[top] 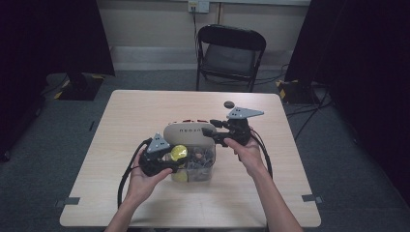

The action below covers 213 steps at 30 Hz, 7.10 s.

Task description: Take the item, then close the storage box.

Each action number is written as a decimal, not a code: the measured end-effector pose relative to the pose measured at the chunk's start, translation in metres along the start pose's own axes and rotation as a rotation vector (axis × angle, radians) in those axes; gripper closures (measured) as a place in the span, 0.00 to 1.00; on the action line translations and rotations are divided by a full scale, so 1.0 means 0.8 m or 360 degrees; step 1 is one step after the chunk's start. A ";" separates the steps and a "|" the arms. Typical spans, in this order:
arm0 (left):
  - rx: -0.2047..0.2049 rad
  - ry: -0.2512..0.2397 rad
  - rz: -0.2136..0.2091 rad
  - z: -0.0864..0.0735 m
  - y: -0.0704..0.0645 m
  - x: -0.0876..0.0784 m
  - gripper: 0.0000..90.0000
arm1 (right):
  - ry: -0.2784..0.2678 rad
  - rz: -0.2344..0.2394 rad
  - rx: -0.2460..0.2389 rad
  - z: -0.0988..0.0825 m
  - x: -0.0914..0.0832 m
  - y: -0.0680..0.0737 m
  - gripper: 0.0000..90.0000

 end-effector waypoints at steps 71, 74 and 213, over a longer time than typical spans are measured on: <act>-0.0213 -0.0176 0.0072 -0.043 0.070 -0.100 0.42 | 0.0030 -0.0027 -0.0065 0.000 0.006 0.010 0.55; -0.0209 -0.0151 0.0094 -0.053 0.080 -0.095 0.42 | 0.0029 -0.0027 -0.0063 -0.001 0.006 0.010 0.55; -0.0438 0.0135 0.0528 -0.212 0.155 -0.107 0.15 | 0.0020 0.0070 -0.0035 0.000 -0.002 0.020 0.63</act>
Point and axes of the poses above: each handheld gripper's, and its own axes: x roughly forward along the jaws, z roughly out of its top, y roughly to its left, the point moved 10 cm from there along x, roughly forward along the jaws, and after that the axes turned 13 degrees about -z, right-handed, at the moved point
